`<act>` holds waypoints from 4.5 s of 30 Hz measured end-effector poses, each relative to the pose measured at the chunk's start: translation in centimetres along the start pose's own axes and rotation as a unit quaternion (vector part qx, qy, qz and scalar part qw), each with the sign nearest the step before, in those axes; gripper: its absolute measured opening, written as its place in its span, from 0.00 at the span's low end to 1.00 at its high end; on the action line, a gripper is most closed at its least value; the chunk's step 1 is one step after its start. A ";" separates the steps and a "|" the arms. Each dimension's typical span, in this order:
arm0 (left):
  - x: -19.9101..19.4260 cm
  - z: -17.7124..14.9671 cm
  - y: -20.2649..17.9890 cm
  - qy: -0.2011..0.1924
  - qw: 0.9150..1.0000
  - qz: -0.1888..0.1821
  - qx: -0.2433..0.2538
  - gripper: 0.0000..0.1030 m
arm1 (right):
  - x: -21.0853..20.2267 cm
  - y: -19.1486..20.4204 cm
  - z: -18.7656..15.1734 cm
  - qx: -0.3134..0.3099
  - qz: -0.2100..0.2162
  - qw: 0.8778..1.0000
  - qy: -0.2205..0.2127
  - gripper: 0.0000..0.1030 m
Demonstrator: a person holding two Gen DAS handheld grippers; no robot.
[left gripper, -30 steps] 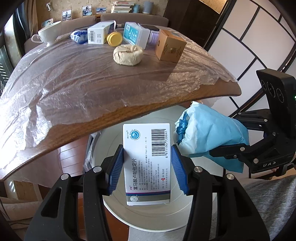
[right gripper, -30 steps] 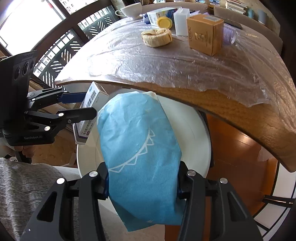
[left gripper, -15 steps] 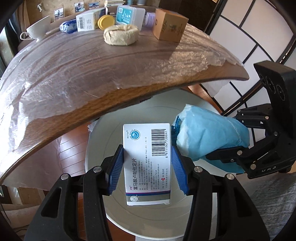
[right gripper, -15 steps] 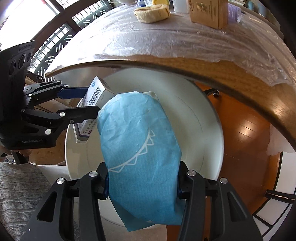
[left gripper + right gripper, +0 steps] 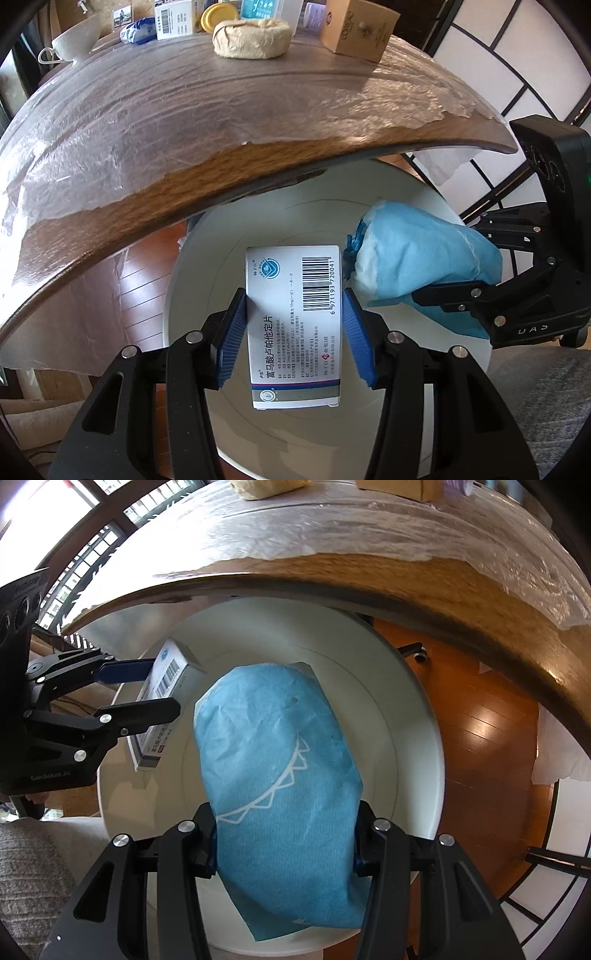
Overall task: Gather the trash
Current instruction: 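Open both tools to drop the box and bag into the bin, then move both tools back over the table toward the remaining items, then close the left tool on the crumpled tissue ball while the right tool grasps the brown box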
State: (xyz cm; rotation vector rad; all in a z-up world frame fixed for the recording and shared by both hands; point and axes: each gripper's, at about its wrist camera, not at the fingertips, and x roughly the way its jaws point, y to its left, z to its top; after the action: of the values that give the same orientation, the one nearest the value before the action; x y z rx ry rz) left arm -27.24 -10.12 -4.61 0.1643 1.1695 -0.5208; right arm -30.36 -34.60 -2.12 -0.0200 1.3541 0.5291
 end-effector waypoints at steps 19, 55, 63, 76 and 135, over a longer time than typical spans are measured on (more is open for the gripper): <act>2.4 0.0 0.3 0.006 1.000 0.011 -0.011 0.51 | 2.5 1.2 0.7 0.002 -0.015 1.000 0.006 0.47; -11.8 6.9 -3.1 -0.210 0.975 0.072 0.019 0.99 | -20.0 6.6 4.5 -0.014 -0.159 0.932 -0.325 0.96; -10.7 11.4 0.0 -0.226 0.974 0.015 -0.027 0.99 | -18.0 0.8 8.7 0.121 -0.044 0.940 -0.317 0.96; -4.5 13.1 1.7 -0.144 0.988 0.052 -0.019 0.99 | -10.0 -2.5 12.4 0.182 -0.095 0.952 -0.228 0.96; 0.4 15.0 -0.7 -0.131 0.988 0.064 0.041 0.51 | -5.9 -2.0 15.5 0.125 -0.191 0.948 -0.221 0.60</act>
State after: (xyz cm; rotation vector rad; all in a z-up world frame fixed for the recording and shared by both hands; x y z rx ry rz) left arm -14.95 -16.69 1.02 0.2332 0.8753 -0.4612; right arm -16.06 -33.58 6.42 0.0414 0.9332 0.0231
